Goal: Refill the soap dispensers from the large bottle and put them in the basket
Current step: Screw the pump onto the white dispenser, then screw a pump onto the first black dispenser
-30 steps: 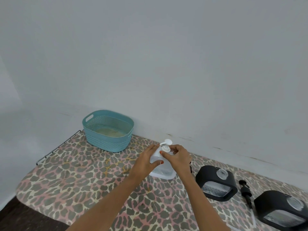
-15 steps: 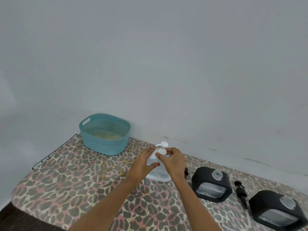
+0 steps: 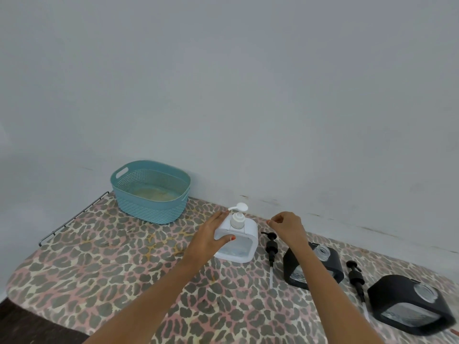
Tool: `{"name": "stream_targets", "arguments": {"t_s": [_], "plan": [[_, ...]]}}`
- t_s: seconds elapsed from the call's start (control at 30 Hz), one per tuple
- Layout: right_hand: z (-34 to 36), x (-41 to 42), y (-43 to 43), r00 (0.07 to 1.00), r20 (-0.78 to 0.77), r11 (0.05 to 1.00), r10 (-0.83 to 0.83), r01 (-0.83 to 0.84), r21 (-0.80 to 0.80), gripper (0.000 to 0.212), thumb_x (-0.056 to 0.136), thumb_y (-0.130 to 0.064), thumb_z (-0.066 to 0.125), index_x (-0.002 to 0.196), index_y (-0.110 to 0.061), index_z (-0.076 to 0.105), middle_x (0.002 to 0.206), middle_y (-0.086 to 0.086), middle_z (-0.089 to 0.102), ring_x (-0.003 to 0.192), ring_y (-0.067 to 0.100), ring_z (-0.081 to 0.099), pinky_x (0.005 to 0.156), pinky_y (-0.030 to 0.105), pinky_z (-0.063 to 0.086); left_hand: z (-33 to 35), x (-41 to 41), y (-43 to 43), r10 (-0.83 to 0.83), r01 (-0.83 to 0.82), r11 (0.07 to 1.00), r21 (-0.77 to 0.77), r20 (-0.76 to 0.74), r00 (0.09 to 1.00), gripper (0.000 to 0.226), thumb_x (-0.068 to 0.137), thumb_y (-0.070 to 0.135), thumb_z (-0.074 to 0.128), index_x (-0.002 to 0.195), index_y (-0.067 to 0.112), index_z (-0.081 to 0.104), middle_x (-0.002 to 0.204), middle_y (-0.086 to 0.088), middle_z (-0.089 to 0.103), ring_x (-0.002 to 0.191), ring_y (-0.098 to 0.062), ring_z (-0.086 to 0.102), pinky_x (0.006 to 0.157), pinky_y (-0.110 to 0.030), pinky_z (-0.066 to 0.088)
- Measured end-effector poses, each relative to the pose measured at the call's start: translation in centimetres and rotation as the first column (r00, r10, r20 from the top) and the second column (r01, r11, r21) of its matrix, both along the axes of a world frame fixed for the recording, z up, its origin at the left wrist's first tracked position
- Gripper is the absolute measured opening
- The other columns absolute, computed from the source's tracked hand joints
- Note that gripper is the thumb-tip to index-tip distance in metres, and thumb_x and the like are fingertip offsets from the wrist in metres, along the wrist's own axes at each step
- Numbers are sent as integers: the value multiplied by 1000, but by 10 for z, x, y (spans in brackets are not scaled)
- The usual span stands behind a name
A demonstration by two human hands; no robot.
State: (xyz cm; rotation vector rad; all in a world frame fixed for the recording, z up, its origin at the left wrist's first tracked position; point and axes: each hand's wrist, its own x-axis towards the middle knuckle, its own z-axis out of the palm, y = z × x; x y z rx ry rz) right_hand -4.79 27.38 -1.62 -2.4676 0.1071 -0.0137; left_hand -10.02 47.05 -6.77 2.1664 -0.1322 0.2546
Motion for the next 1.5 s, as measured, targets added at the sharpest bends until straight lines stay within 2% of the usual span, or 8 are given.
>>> {"name": "stream_targets", "arguments": {"t_s": [0.07, 0.2, 0.47, 0.57, 0.83, 1.1, 1.23, 1.5], "plan": [[-2, 4, 3, 999, -50, 961, -9, -5, -276, 29, 87, -19, 57, 61, -7, 53, 61, 10, 54, 57, 20, 48, 56, 26, 37, 0, 0, 0, -3, 3, 1000, -2, -1, 1000, 64, 84, 25, 65, 139, 19, 35, 149, 2, 31, 138, -13, 26, 111, -26, 20], [-12, 12, 14, 990, -144, 790, 3, -91, -607, 18, 91, -17, 52, 73, -13, 49, 67, -3, 49, 71, 17, 56, 57, 23, 34, -1, -1, 1, -2, 1, 1000, 18, 11, 1000, 64, 83, 27, 65, 139, 18, 35, 149, 0, 31, 138, -13, 26, 110, -22, 19], [-40, 19, 21, 971, -230, 694, -64, -122, -709, 27, 89, -17, 50, 63, -18, 42, 59, -6, 40, 49, 8, 34, 48, 19, 27, -1, -1, 2, 2, -2, 1000, 6, 2, 1000, 64, 83, 27, 64, 139, 17, 35, 149, -1, 31, 137, -13, 26, 103, -11, 14], [-44, 20, 22, 963, -262, 684, -62, -150, -714, 11, 91, -16, 48, 84, -19, 56, 64, -5, 43, 54, 8, 40, 58, 20, 34, -2, -1, 2, 4, -4, 1000, -3, 3, 1000, 64, 83, 27, 65, 139, 18, 36, 149, -1, 31, 137, -12, 25, 98, -6, 12], [-13, 17, 16, 996, -91, 876, -3, -42, -481, 19, 88, -28, 57, 90, -10, 53, 80, 1, 47, 83, 23, 61, 60, 26, 39, 0, -3, 0, 6, -6, 1000, 3, -17, 1000, 64, 84, 28, 64, 140, 20, 34, 149, 1, 31, 137, -12, 27, 110, -23, 20], [44, -1, -9, 992, 121, 988, -43, 60, -145, 32, 82, -31, 66, 74, -2, 58, 58, 3, 48, 44, 15, 42, 41, 22, 28, 14, -11, -8, 41, -47, 989, -140, -48, 998, 81, 76, 27, 73, 141, 22, 26, 146, 2, 31, 130, -14, 34, 109, -29, 29], [62, -16, -28, 974, 215, 993, -71, 90, -81, 36, 83, -33, 66, 68, -1, 58, 56, 5, 45, 42, 15, 39, 41, 23, 26, 35, -21, -17, 102, -67, 966, -250, 128, 987, 82, 73, 25, 76, 139, 26, 27, 141, 9, 33, 123, 0, 31, 95, -4, 24], [78, -40, -73, 928, 351, 987, -126, 83, 134, 31, 80, -31, 69, 82, 0, 67, 78, 14, 68, 64, 27, 60, 55, 28, 42, 66, -34, -70, -35, 88, 990, -109, 411, 911, 48, 83, 18, 65, 124, 28, 42, 127, 14, 41, 130, 1, 27, 105, -8, 21]]}}
